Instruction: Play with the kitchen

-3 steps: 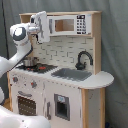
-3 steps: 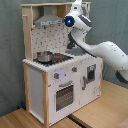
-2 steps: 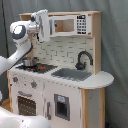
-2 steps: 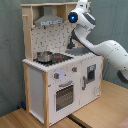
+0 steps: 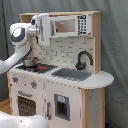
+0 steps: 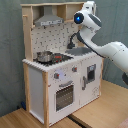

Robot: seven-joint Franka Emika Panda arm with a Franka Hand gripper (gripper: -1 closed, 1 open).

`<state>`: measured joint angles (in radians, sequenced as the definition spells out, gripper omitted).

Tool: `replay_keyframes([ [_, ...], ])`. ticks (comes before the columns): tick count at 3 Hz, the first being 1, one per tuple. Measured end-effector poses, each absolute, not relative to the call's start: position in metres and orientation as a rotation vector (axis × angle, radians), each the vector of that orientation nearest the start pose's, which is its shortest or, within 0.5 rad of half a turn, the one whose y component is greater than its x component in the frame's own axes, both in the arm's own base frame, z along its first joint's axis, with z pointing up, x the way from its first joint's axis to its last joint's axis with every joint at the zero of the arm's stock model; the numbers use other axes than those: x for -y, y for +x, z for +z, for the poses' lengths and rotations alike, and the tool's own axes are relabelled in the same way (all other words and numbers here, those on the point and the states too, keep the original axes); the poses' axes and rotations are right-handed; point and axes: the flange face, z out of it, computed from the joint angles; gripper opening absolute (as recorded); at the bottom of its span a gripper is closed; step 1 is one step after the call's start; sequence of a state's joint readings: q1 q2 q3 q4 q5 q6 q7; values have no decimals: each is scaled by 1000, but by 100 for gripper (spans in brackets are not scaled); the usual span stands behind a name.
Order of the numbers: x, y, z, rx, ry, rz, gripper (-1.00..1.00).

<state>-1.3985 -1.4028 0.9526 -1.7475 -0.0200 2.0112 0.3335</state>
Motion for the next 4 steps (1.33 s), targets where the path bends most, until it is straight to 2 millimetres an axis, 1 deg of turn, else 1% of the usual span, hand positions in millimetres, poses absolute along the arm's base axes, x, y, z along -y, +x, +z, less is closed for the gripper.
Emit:
replay_keyframes([
  [1, -251, 419, 709, 522, 1607, 1018, -100],
  [2, -227, 394, 717, 568, 1605, 997, -100],
  [3, -202, 375, 721, 585, 1598, 971, -100],
  [4, -205, 376, 717, 532, 1588, 1012, -100],
])
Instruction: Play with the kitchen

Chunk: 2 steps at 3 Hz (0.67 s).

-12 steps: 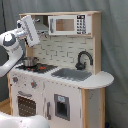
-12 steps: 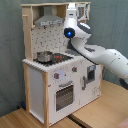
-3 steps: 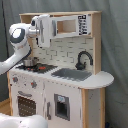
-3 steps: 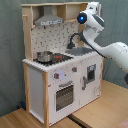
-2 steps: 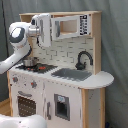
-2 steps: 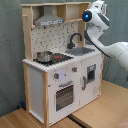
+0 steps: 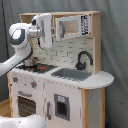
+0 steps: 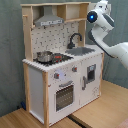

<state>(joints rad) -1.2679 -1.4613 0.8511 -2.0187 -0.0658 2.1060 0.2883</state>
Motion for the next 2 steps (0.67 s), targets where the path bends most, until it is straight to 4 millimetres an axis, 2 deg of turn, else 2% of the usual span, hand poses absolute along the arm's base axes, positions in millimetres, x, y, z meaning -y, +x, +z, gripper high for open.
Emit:
replay_keyframes([
  [1, -206, 376, 717, 529, 1588, 1015, 100],
  [2, -221, 369, 717, 490, 1600, 1044, 100],
])
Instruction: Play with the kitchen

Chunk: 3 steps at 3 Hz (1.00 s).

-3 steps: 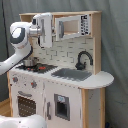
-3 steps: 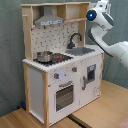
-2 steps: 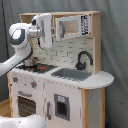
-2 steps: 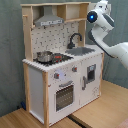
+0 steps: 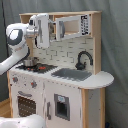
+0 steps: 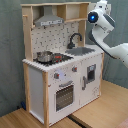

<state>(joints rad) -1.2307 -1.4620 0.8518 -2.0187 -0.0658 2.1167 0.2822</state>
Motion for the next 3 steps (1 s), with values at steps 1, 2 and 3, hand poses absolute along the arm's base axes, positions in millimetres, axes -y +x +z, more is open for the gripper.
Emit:
replay_keyframes([
  [1, -246, 348, 720, 374, 1626, 1048, 100],
  [2, -275, 330, 717, 243, 1616, 1034, 100],
  [3, -317, 317, 699, 98, 1575, 1046, 100],
])
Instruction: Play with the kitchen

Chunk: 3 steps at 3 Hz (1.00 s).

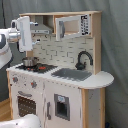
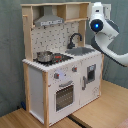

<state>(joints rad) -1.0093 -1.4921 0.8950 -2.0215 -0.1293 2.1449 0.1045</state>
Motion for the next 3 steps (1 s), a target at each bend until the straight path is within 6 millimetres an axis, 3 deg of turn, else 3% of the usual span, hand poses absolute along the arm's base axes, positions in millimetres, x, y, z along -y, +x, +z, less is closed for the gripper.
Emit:
replay_keyframes([
  [2, -386, 279, 667, -117, 1462, 1068, 100],
  [3, -423, 262, 639, -239, 1392, 1074, 100],
])
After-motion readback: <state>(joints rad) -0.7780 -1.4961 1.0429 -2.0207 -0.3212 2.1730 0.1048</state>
